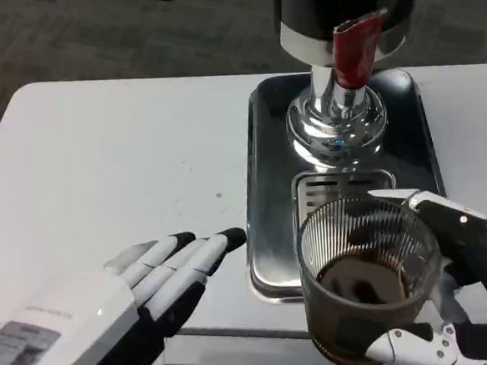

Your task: Grasp the cup under the faucet to collect the drink, then remove the cup.

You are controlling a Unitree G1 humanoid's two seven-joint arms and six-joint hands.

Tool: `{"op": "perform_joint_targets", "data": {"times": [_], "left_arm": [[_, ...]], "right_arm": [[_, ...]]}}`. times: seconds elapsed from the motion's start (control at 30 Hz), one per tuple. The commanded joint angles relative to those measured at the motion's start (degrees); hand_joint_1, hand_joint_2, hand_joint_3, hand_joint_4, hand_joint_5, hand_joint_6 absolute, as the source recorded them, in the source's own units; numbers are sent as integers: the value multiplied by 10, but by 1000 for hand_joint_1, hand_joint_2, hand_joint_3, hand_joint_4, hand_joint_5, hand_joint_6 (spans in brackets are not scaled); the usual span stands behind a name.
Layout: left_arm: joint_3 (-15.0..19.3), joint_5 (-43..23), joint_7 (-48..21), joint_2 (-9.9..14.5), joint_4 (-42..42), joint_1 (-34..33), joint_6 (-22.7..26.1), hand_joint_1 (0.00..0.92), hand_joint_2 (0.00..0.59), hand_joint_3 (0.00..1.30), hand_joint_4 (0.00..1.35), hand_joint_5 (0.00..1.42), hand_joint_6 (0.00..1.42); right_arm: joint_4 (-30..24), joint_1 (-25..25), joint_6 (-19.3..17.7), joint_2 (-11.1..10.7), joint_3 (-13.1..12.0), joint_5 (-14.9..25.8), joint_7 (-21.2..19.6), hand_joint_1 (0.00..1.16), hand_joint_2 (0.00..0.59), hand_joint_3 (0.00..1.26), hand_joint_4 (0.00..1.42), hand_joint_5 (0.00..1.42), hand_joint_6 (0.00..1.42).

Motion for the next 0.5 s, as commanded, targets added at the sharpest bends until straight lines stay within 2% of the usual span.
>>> {"op": "perform_joint_targets", "data": {"times": [0.03,0.5], "left_arm": [[9,11,-11,-3,-15,2,-9,0,86,0,0,0,26],[34,4,-29,-8,-15,19,-21,0,101,0,0,0,0]], "right_arm": [[-18,2,-29,2,6,1,-4,764,249,1034,1209,1410,1424],[-21,-1,-18,5,28,-21,-6,771,255,1036,1209,1410,1424]]}}
